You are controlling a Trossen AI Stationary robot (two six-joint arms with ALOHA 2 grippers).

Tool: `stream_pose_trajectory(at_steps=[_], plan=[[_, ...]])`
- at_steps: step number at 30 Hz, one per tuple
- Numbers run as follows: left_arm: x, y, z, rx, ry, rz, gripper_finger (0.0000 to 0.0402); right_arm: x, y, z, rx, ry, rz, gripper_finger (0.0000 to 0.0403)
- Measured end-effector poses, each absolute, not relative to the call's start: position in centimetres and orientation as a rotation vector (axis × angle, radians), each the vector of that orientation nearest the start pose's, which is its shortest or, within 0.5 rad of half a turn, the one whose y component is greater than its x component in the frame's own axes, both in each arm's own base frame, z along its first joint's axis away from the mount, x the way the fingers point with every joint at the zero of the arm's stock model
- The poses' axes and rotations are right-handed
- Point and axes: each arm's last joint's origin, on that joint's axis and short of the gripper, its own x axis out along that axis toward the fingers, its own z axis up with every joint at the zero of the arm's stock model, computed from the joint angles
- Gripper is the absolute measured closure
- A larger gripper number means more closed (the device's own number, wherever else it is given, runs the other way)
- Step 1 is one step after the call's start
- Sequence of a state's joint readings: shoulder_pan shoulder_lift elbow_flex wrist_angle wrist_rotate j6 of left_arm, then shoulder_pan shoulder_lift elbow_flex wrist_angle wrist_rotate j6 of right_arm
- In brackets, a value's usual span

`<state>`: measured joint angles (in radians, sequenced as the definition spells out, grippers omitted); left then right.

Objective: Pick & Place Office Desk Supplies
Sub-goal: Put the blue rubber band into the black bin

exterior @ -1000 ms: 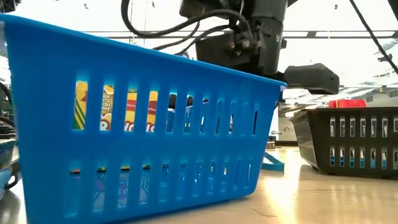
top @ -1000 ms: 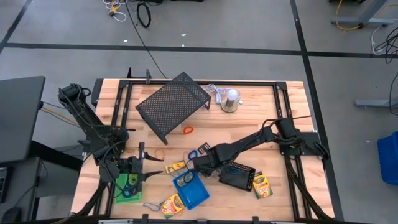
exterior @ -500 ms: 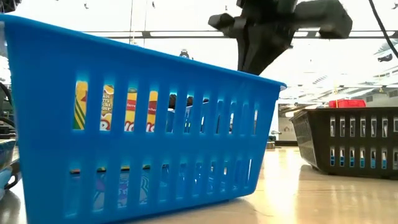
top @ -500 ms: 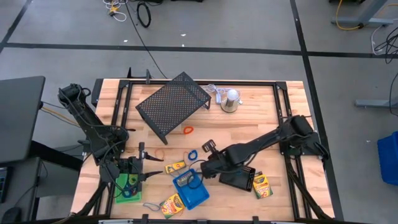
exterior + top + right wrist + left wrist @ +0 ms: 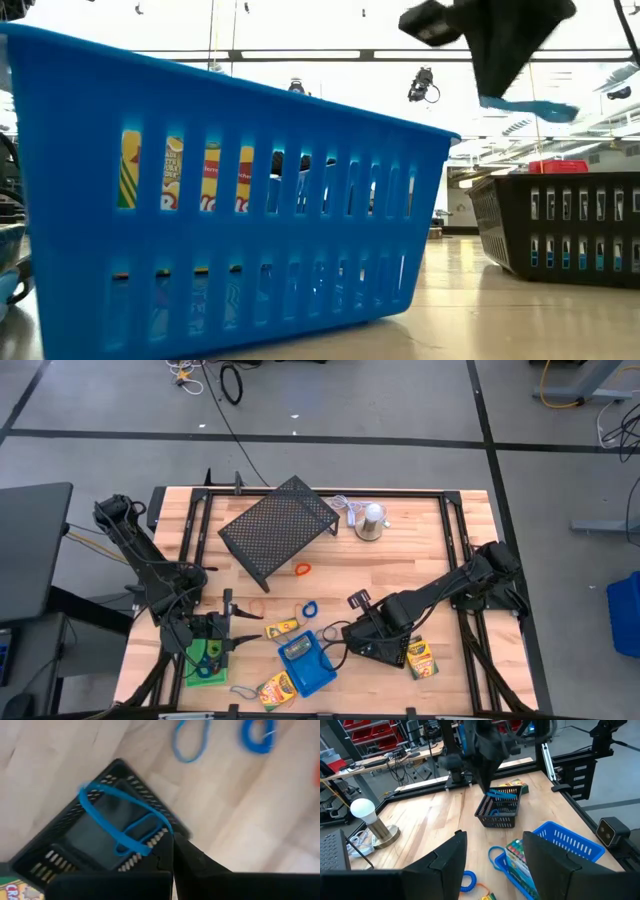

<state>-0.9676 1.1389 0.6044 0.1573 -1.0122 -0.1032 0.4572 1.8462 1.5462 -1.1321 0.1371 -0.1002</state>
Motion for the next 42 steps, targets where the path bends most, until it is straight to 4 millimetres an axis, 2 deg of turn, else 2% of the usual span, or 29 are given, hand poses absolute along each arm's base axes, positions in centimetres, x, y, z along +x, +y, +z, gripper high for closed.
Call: stream_pose_trajectory(at_steps=[6,12,15,23,27,32,35,38,42], plan=[[15.0,-17.4,23.9,0.213,0.208,0.055,0.0200,31.2,14.1,20.6,-0.486,1.498,0.298,0.0403],[14.9,-17.4,23.9,0.217,0.208,0.055,0.0200,31.1,13.6,19.7,-0.456,1.500,0.262,0.0392],[15.0,-17.4,23.9,0.217,0.208,0.055,0.0200,31.2,13.9,19.8,-0.458,1.479,0.265,0.0355],[14.9,-17.3,23.8,0.224,0.213,0.056,0.0200,31.6,13.9,20.2,-0.466,1.455,0.236,0.0209],[14.9,-17.3,23.8,0.225,0.215,0.056,0.0200,31.9,14.0,20.9,-0.452,1.431,0.232,0.0172],[14.9,-17.3,23.8,0.225,0.215,0.056,0.0200,33.4,14.6,22.8,-0.414,1.312,0.277,0.0171],[14.9,-17.3,23.8,0.224,0.215,0.056,0.0200,34.7,14.4,23.1,-0.368,1.202,0.349,0.0181],[14.9,-17.3,23.8,0.218,0.215,0.057,0.0200,36.2,13.7,22.3,-0.351,1.156,0.386,0.0187],[14.9,-17.3,23.8,0.218,0.214,0.057,0.0200,37.9,12.2,19.9,-0.375,1.180,0.384,0.0190]])
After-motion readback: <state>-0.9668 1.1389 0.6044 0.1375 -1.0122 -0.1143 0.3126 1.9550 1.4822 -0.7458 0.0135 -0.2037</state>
